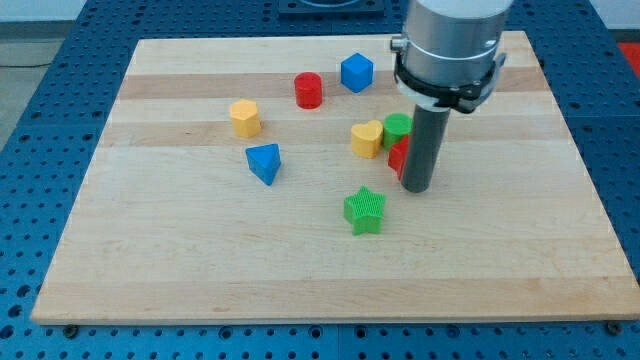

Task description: Push red star into yellow heart and green circle

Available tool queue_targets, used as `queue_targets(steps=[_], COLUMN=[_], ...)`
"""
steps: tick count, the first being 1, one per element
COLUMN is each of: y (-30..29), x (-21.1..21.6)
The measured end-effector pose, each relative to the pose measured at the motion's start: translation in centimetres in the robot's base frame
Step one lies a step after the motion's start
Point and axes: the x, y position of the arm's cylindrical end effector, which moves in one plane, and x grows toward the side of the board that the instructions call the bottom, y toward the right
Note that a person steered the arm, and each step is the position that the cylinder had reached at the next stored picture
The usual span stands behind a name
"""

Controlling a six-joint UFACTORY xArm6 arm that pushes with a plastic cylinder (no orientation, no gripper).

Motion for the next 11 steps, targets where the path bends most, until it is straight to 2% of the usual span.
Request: queue_targets(steps=[1, 3, 11], y=[-1.0, 5.9, 1.9], x=[0.1, 1.0, -1.8])
